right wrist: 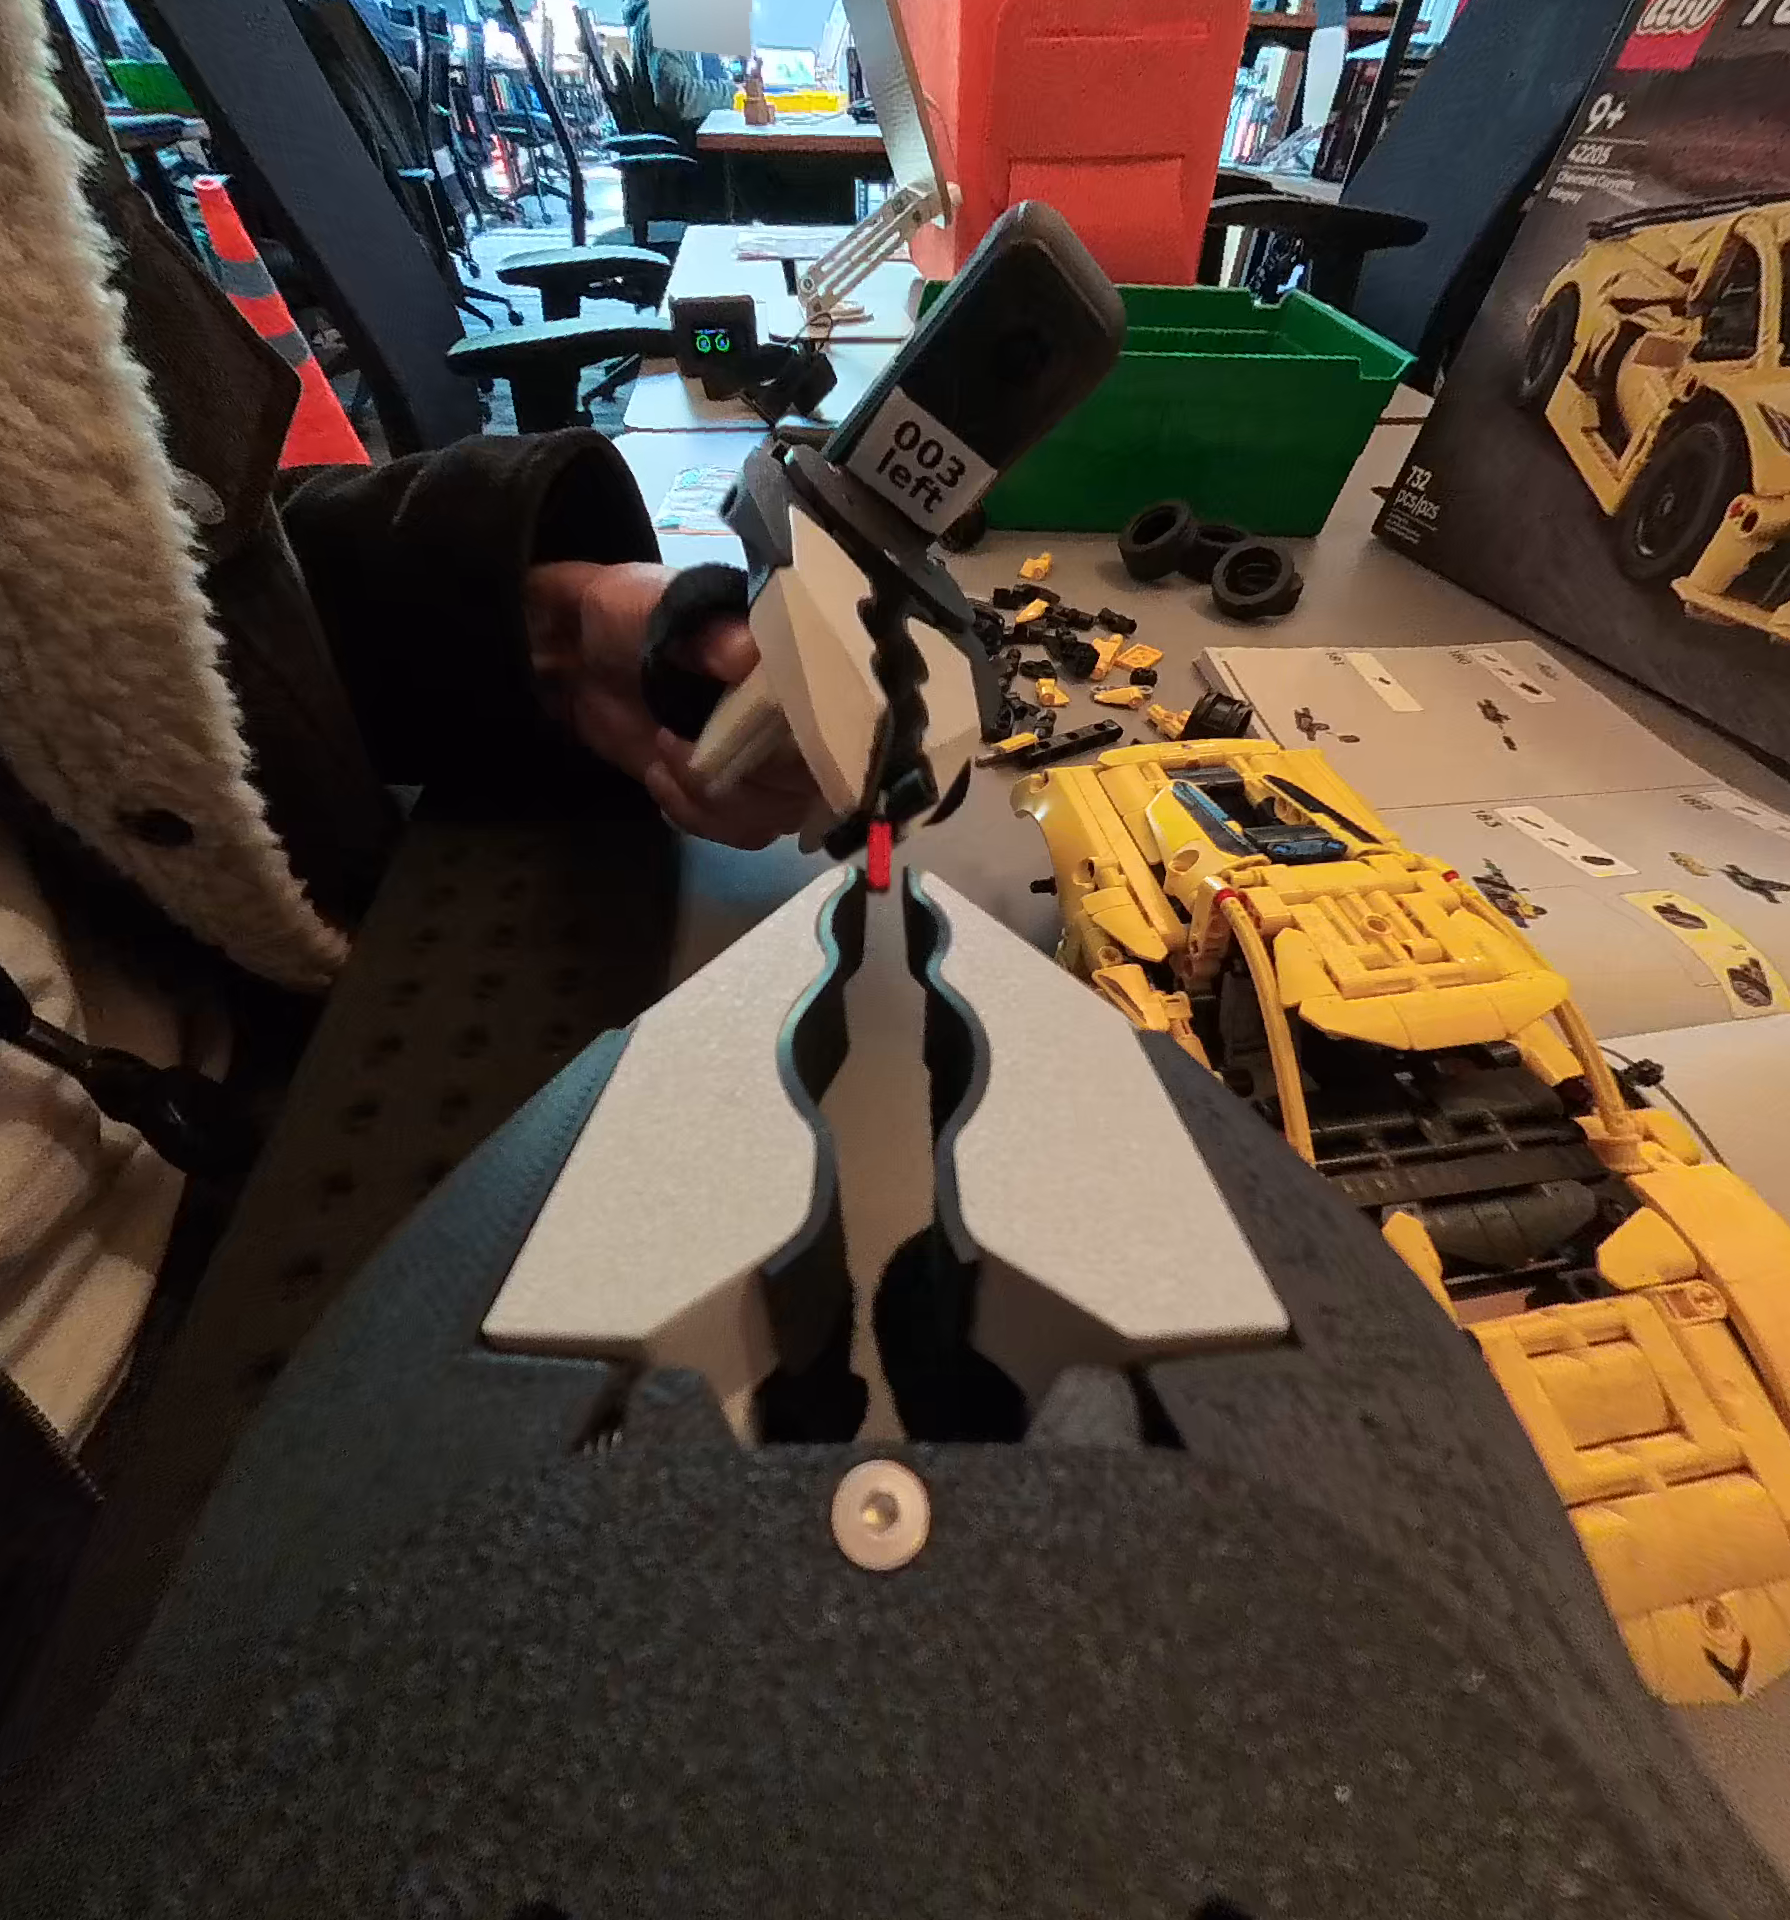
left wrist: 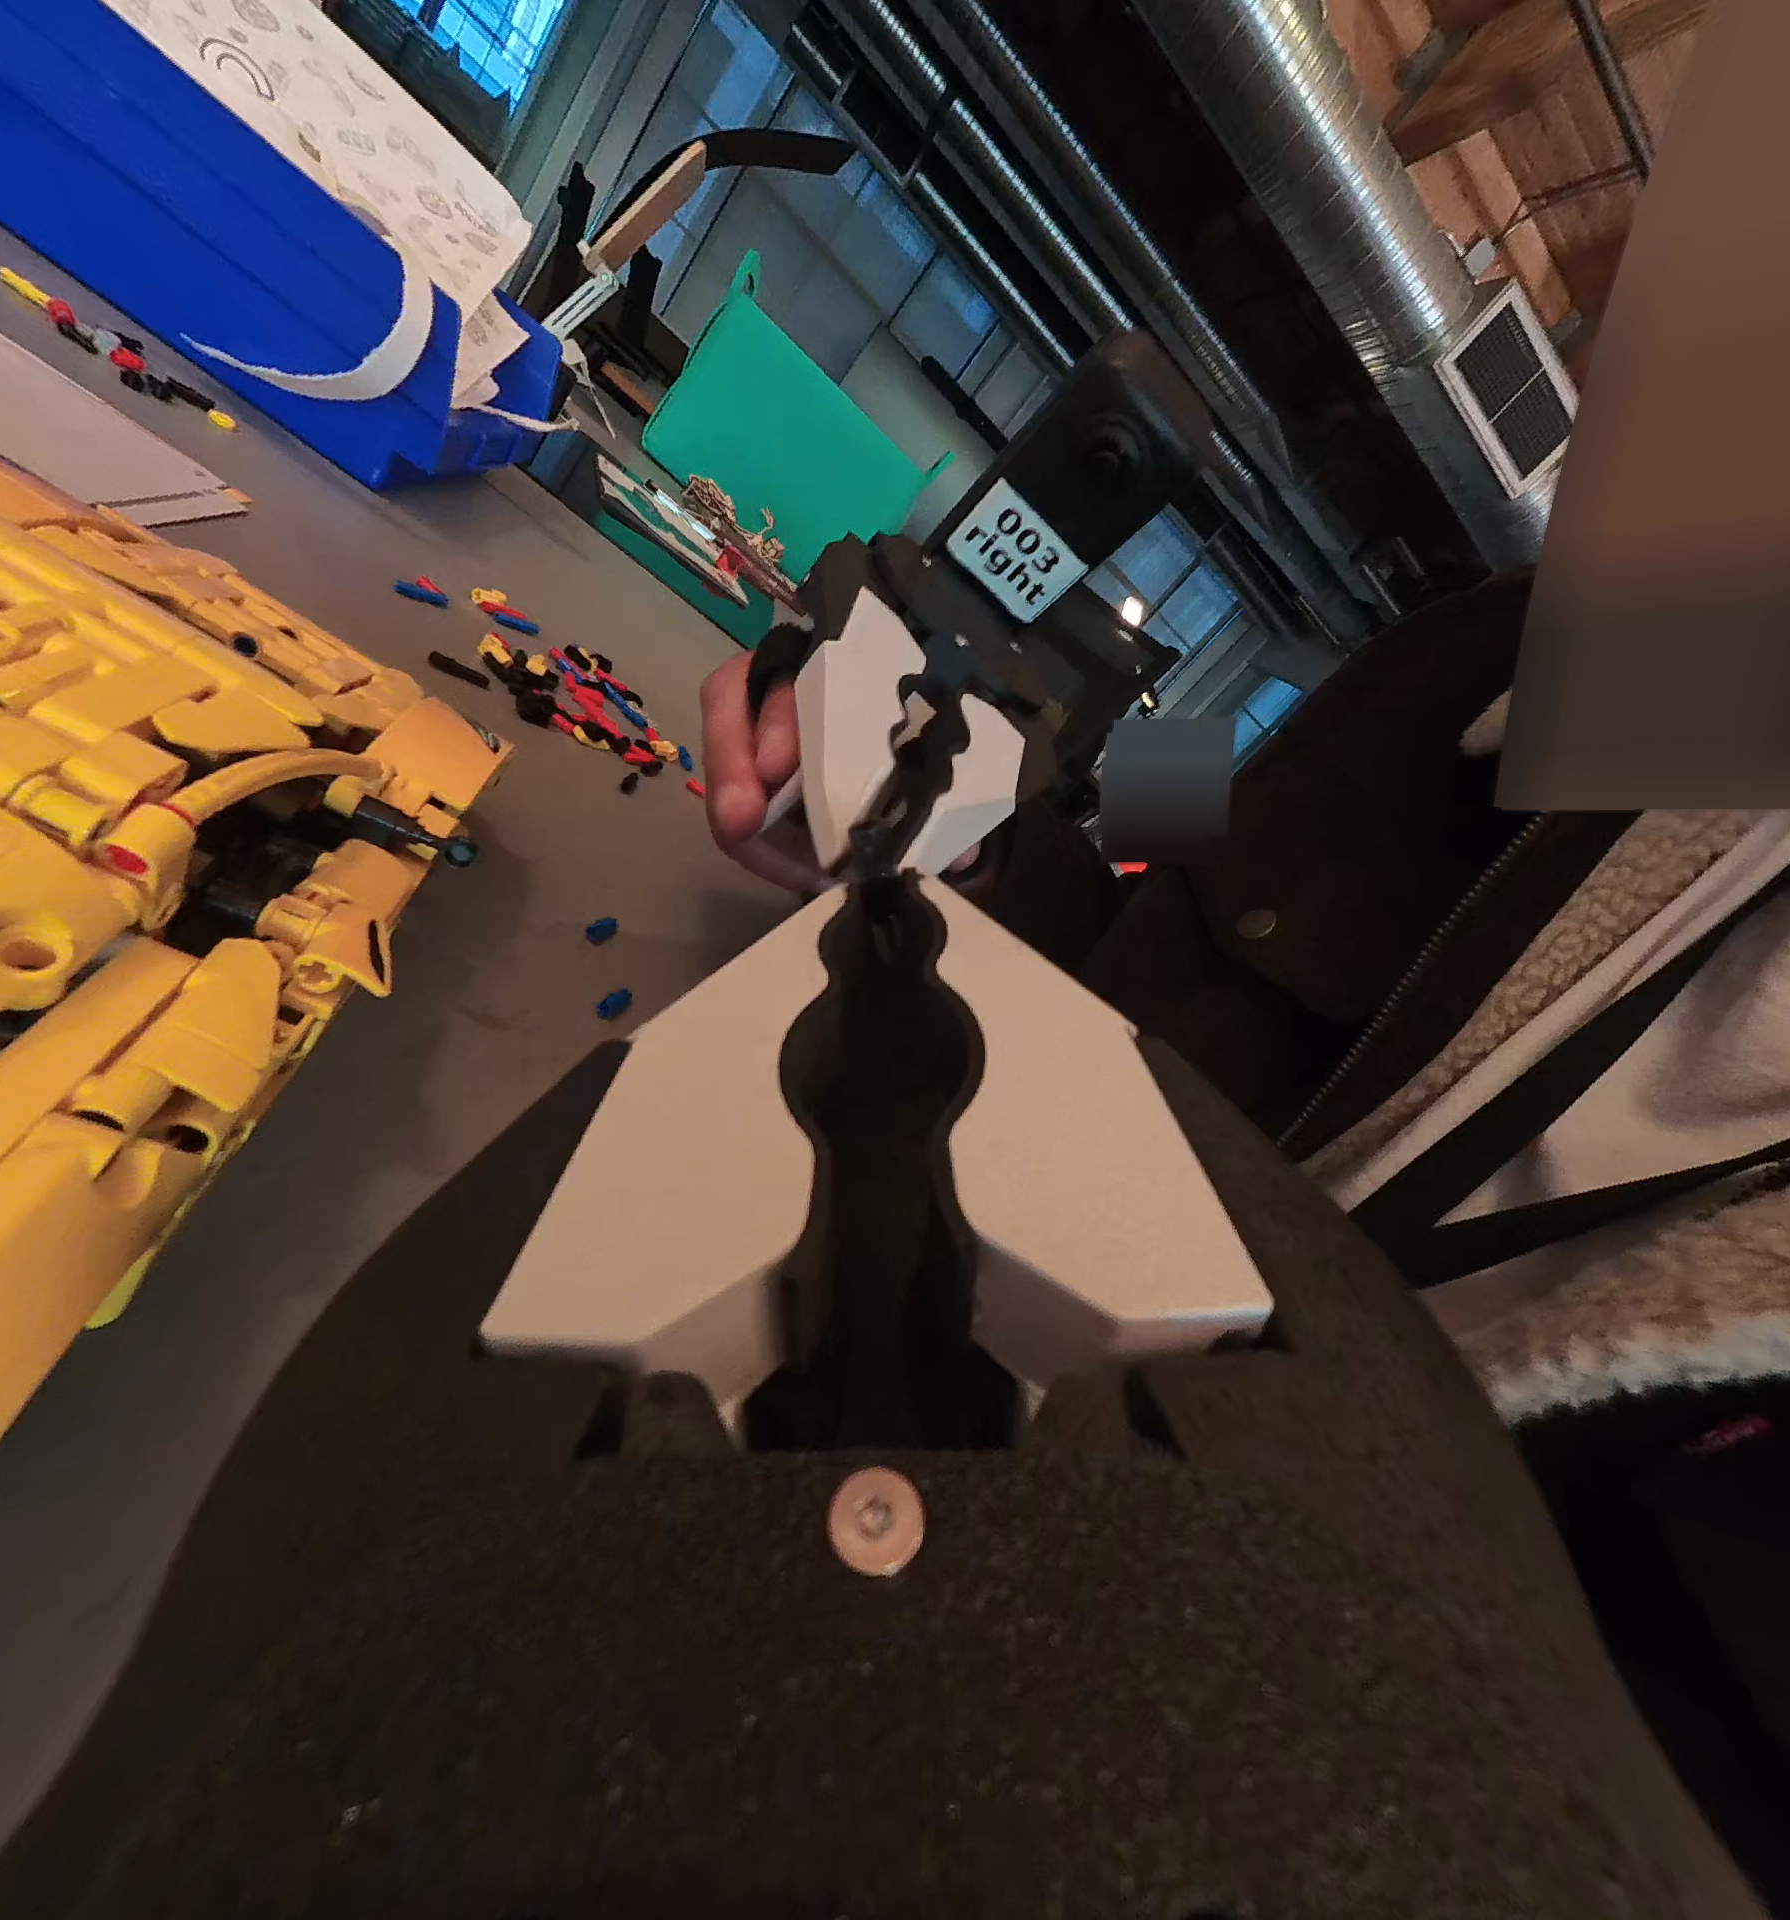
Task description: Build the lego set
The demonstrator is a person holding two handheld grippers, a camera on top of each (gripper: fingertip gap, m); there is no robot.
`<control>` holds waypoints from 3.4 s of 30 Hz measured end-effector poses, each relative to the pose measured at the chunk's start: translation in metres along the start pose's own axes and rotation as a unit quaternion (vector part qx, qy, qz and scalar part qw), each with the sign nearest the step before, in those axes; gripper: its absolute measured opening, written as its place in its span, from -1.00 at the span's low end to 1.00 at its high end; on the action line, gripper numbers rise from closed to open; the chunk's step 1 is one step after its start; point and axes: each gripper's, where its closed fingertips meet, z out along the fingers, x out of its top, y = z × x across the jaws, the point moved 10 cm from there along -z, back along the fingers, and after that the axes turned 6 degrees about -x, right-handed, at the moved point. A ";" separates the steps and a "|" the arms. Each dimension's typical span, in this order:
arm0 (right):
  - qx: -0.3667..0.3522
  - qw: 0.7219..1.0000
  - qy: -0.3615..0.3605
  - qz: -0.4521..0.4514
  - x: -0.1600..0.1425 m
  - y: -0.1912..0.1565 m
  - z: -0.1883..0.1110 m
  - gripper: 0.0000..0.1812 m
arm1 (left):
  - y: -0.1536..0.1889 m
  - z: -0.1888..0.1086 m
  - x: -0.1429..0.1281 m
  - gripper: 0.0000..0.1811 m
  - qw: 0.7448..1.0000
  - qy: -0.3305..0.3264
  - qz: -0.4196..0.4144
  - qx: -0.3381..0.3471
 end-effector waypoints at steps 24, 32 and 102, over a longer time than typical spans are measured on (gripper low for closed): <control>0.099 0.985 -0.129 0.053 -0.017 -0.002 -0.004 -0.98 | 0.007 0.022 -0.018 -0.93 0.983 -0.145 0.102 0.055; 0.099 0.975 -0.199 0.034 -0.032 -0.006 0.001 -0.98 | 0.002 0.031 -0.030 -0.93 0.961 -0.222 0.135 0.099; -0.332 0.936 -0.007 -0.121 0.024 -0.016 0.044 -0.76 | -0.017 0.001 -0.010 -0.94 0.935 0.328 -0.135 -0.011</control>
